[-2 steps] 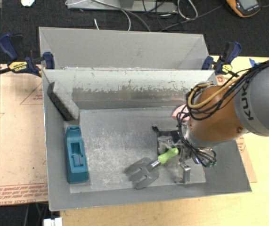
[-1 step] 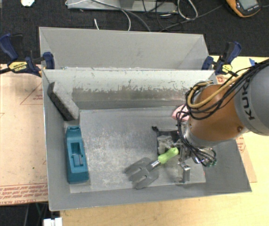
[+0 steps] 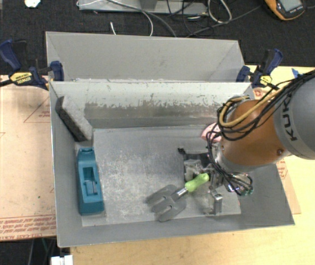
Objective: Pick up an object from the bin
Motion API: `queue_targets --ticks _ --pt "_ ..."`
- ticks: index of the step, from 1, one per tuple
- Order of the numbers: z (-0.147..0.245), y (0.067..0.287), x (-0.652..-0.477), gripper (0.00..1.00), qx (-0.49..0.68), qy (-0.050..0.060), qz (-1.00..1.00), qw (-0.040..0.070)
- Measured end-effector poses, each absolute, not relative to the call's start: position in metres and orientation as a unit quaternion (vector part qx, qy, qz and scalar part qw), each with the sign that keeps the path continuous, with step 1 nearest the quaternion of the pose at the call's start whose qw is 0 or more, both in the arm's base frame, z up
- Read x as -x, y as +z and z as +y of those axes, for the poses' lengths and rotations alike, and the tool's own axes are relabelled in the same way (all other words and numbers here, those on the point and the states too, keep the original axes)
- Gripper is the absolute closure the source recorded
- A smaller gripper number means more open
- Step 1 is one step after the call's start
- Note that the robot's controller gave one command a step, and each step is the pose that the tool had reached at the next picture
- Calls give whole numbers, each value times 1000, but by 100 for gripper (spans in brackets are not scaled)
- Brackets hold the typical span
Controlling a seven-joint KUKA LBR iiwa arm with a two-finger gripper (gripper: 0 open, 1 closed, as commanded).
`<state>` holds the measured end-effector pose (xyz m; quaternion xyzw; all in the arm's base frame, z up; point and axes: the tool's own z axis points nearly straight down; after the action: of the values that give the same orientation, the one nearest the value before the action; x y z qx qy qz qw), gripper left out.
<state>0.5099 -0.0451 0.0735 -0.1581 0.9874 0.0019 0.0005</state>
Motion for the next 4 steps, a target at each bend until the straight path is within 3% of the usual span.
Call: queue_targets --ticks 1,3,4 --pt "-23 71 -516 100 298 1 955 3" --pt "-22 79 -516 100 297 1 955 3" --pt "-22 119 -514 100 296 3 955 -1"
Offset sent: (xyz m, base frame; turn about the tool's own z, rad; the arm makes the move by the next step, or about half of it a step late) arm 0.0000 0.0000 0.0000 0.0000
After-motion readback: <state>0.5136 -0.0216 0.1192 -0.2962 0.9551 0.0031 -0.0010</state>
